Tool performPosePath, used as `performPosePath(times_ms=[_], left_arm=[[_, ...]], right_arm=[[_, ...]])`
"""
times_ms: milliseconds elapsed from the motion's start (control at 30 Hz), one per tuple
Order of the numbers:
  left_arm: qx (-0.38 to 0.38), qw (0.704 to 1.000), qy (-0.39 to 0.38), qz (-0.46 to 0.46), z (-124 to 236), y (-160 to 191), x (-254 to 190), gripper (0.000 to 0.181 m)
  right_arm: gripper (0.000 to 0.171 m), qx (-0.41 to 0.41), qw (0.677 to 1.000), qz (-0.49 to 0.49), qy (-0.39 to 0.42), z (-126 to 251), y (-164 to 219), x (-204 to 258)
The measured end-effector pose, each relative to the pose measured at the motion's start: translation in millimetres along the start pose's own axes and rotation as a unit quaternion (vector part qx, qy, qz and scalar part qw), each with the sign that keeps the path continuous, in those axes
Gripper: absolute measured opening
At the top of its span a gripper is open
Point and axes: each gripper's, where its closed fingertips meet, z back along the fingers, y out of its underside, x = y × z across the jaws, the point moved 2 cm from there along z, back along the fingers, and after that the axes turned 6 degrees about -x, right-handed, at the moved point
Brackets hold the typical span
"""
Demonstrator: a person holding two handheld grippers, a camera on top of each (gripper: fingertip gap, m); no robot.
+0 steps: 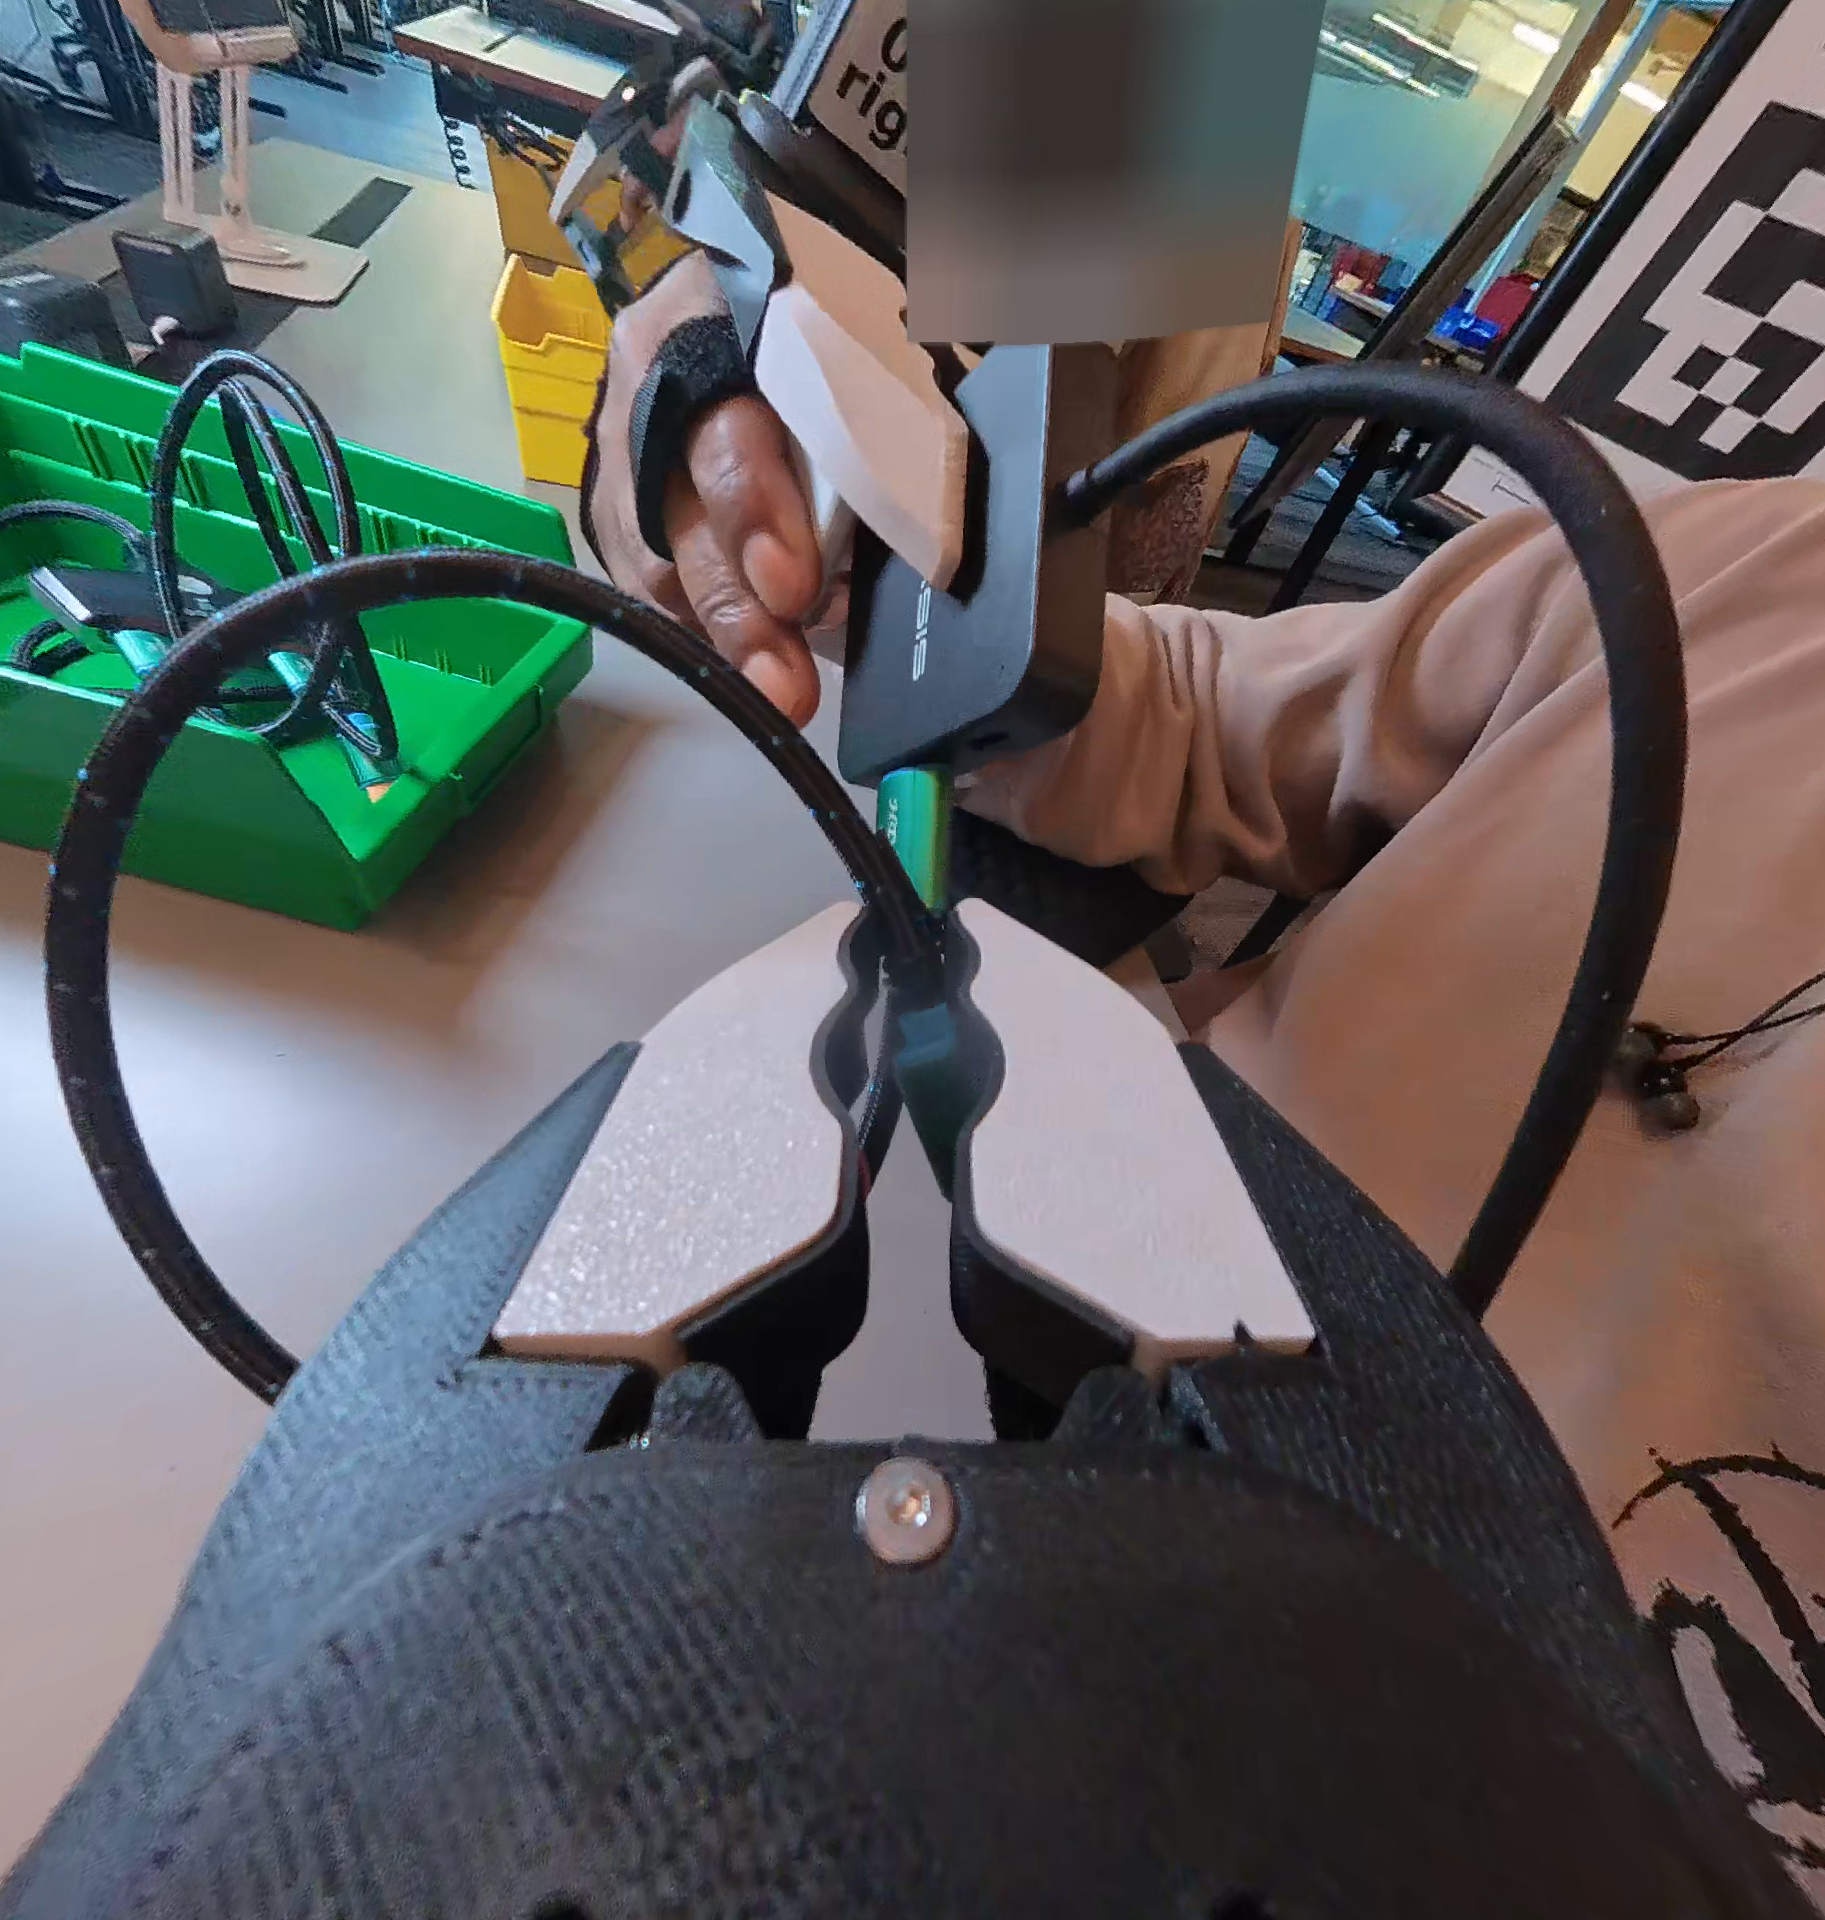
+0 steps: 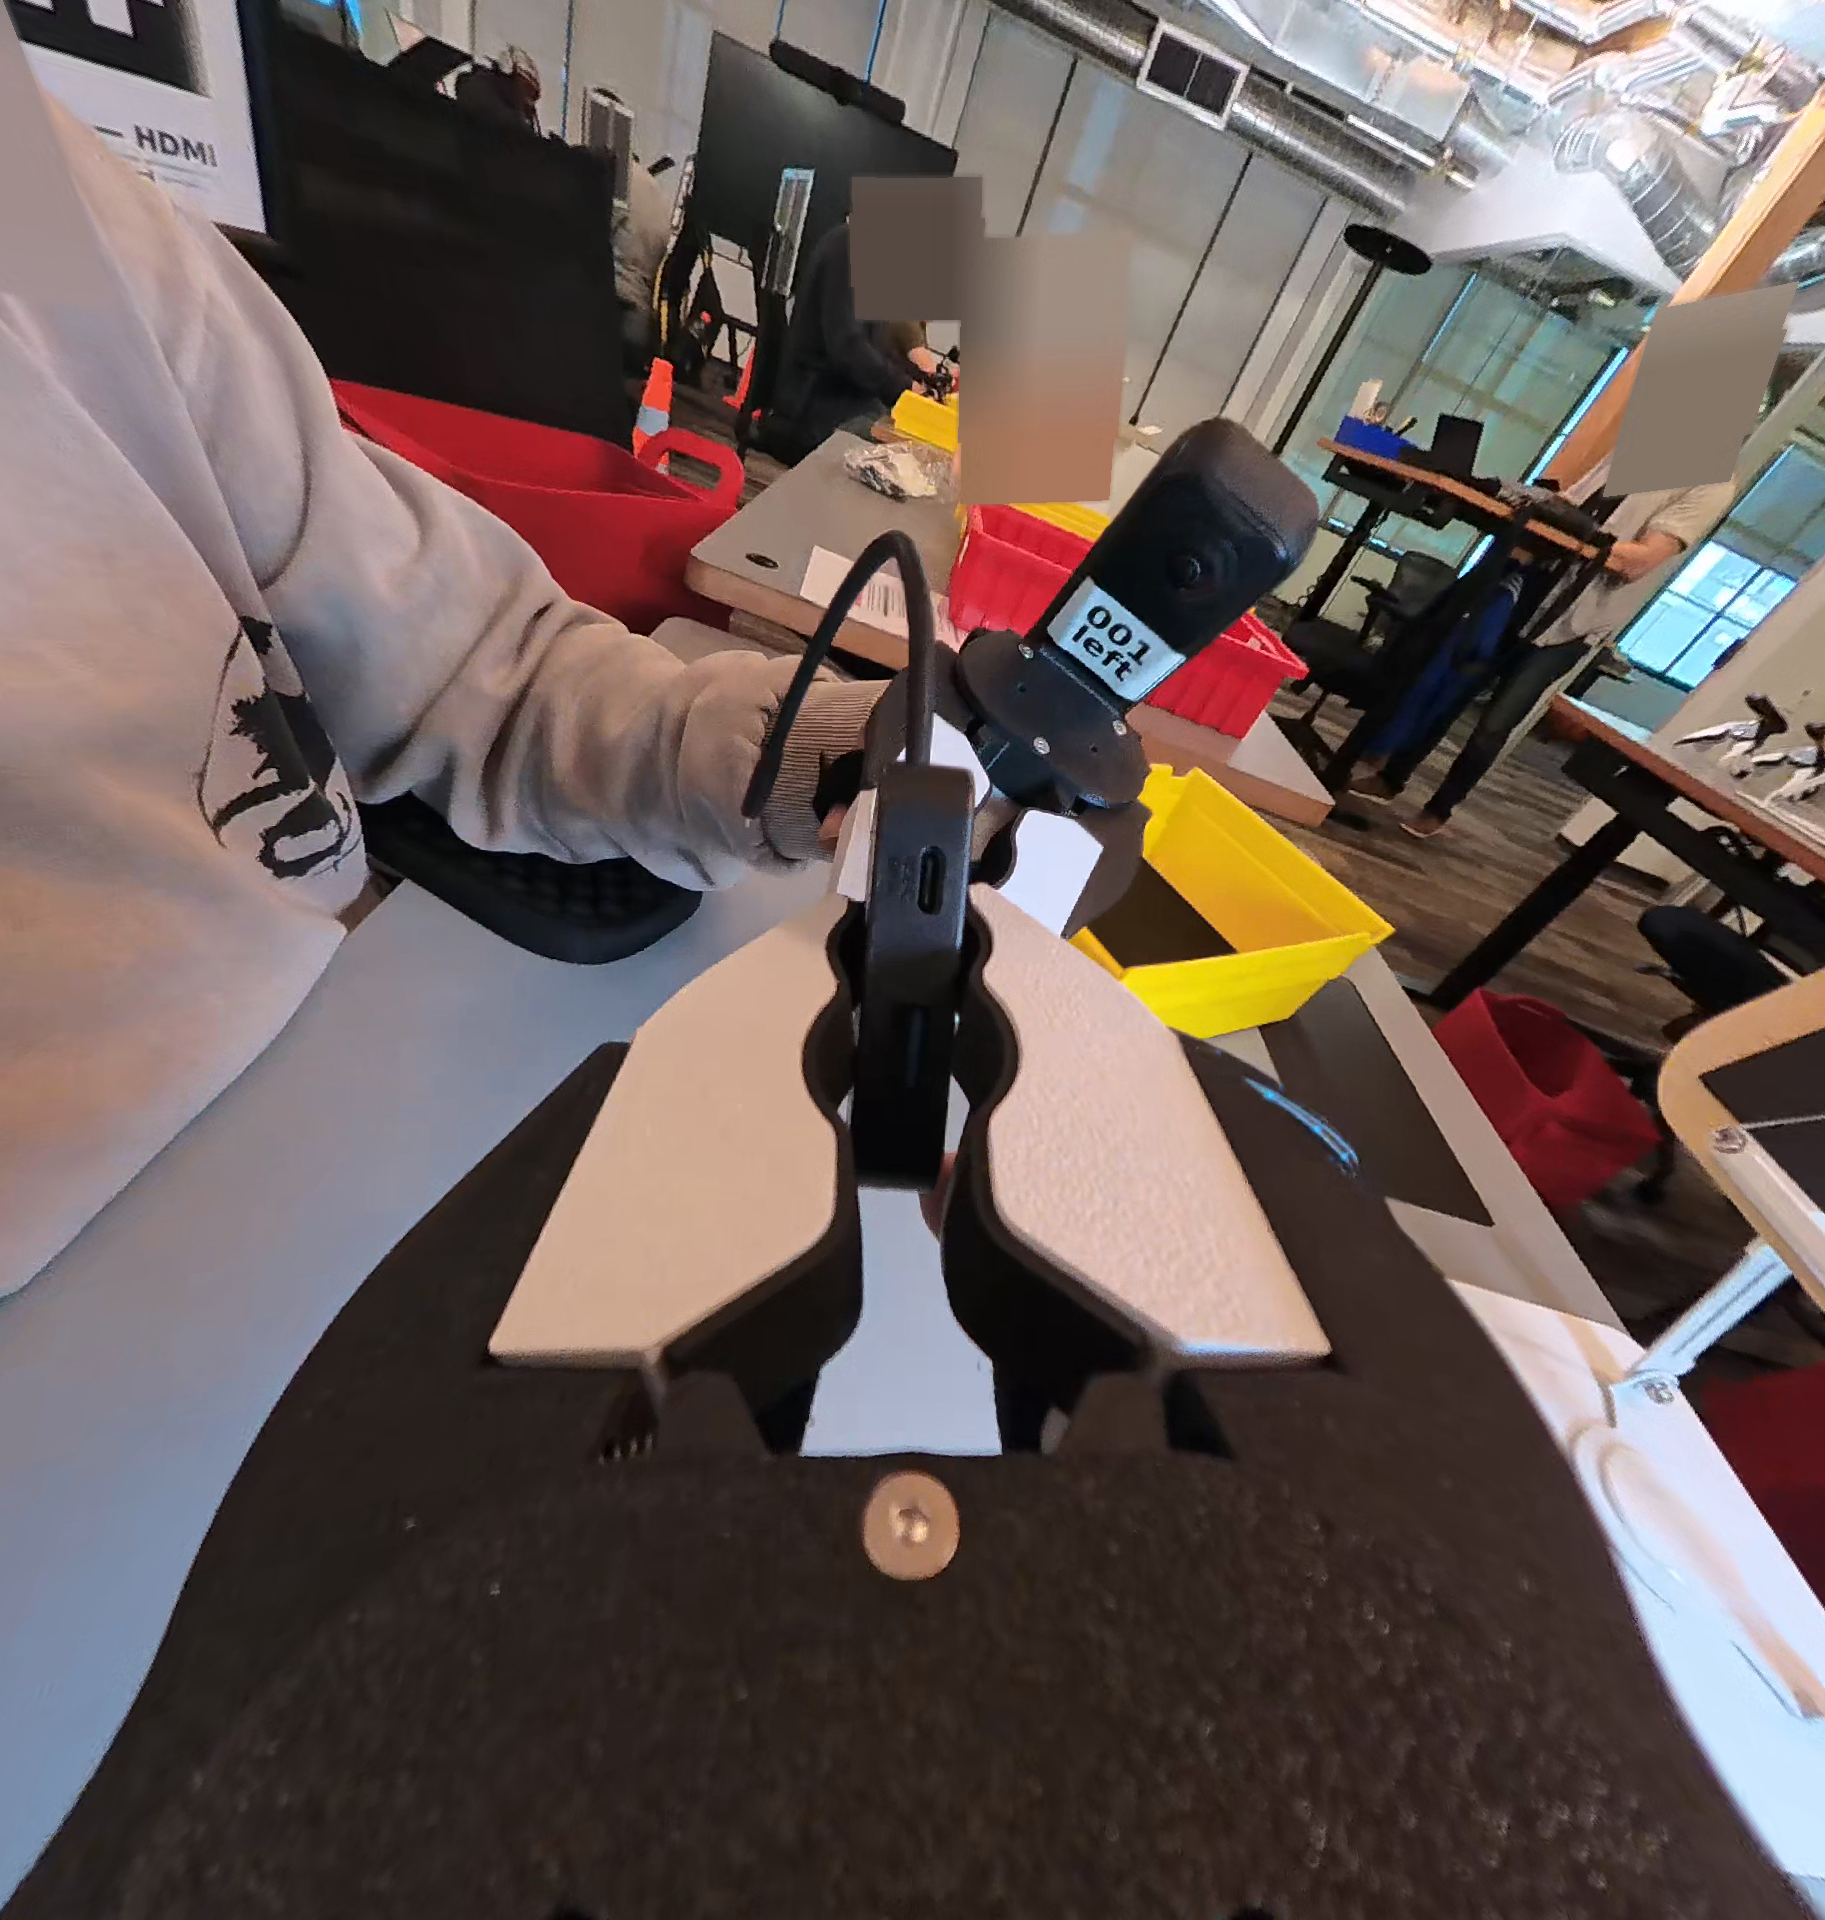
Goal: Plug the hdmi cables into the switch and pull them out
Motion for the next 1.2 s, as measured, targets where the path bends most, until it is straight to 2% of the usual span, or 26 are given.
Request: performPosePath(times_ms=[167,267,433,567,667,833,900,967,1000,1033,1100,1200], left_arm=[[0.006,1.000,-0.026,-0.016,4,-5,2,0.011],[-0.032,0.996,-0.073,-0.033,14,-21,12,0.014],[-0.153,0.968,-0.162,-0.115,65,-70,11,0.016],[-0.138,0.954,-0.229,-0.135,96,-71,20,0.020],[-0.132,0.946,-0.259,-0.147,104,-70,27,0.019],[-0.082,0.926,-0.326,-0.173,107,-59,47,0.018],[-0.059,0.918,-0.346,-0.183,107,-54,54,0.017],[-0.043,0.915,-0.353,-0.189,105,-50,58,0.017],[-0.036,0.915,-0.355,-0.190,104,-48,60,0.018],[-0.029,0.913,-0.358,-0.193,103,-46,62,0.018],[-0.013,0.910,-0.365,-0.195,104,-41,66,0.023],[0.013,0.910,-0.375,-0.178,108,-31,75,0.029]], right_arm=[[0.015,0.000,1.000,0.008,0.025,-1,-2,-5],[0.015,-0.012,0.997,0.033,0.068,2,-10,-16],[0.015,-0.022,0.990,0.051,0.133,25,-21,-34],[0.015,0.028,0.963,0.081,0.256,59,-24,-66],[0.015,0.101,0.914,0.120,0.374,103,-21,-92],[0.015,0.252,0.775,0.212,0.540,188,10,-130],[0.014,0.309,0.732,0.219,0.566,213,45,-143],[0.015,0.399,0.703,0.170,0.563,234,99,-152],[0.015,0.416,0.692,0.159,0.569,240,117,-155],[0.015,0.396,0.685,0.165,0.589,243,121,-159],[0.017,0.368,0.705,0.144,0.589,239,117,-160],[0.044,0.343,0.743,0.078,0.569,233,110,-156]])
